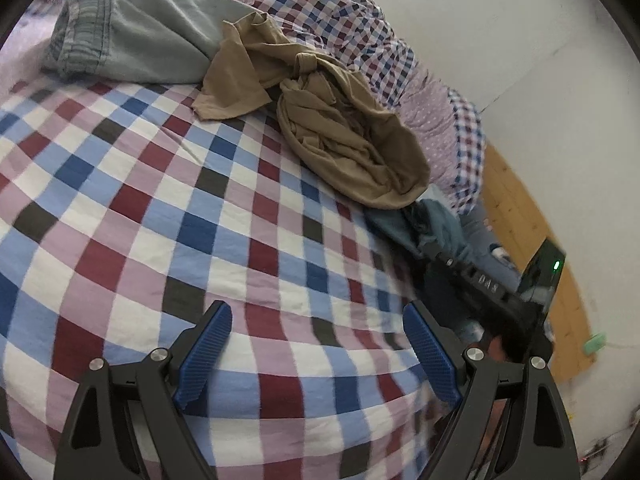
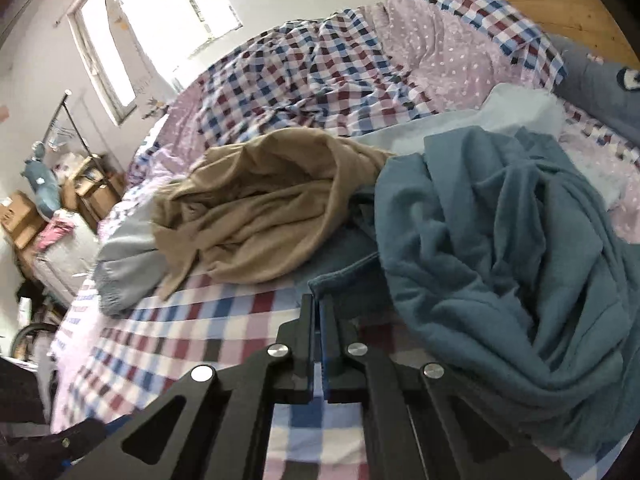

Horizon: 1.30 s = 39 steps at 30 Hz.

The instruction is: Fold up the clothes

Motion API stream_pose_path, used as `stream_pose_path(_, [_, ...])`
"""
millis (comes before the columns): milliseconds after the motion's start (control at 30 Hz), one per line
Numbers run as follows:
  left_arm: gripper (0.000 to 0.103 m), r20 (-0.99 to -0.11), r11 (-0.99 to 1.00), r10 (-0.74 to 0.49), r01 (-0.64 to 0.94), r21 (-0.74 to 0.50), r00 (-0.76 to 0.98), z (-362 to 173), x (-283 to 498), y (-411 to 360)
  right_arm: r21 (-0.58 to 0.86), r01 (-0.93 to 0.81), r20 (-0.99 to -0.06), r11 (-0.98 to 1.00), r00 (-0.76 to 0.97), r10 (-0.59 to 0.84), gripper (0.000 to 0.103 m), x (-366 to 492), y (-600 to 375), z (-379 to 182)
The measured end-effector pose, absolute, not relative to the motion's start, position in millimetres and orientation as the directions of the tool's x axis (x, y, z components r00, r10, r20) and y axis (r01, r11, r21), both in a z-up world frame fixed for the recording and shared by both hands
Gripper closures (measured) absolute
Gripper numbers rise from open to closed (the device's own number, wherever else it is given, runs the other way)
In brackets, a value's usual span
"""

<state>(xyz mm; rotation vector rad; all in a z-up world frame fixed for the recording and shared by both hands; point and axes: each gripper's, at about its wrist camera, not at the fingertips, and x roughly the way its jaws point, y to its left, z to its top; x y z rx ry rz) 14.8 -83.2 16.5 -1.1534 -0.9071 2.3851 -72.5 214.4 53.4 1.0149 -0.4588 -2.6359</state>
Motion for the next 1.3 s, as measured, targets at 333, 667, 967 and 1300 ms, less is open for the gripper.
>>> stream_pose_path(333, [0.013,-0.442,-0.573,0.697,-0.069,-0.817,-0.565,12.5,8.6,-72.7,0.442,0.317,-0.540,-0.839,-0.653,-0.531,0.103,-23.9,197.2,77.8])
stream_pose_path(667, [0.013,-0.137,-0.166,0.866,-0.017,-0.986,-0.482,-8.7,8.7,-62.3,0.473,0.453,-0.482,-0.756,-0.585,-0.652,0.103,30.4,168.0,101.8])
stream_pose_path(967, [0.013,-0.055,-0.044,0.894,0.035,-0.998,-0.445,-12.1,15.1,-61.3,0.534,0.511,-0.374,-0.674,-0.572,-0.730,0.103,65.2,172.5,133.3])
stream_pose_path(1300, [0.013,0.125,0.146,0.909,0.023,-0.989,-0.398,-8.4,44.0,-62.6,0.552,0.544,-0.275,-0.632,-0.597,-0.754,0.103,106.7,185.7,161.3])
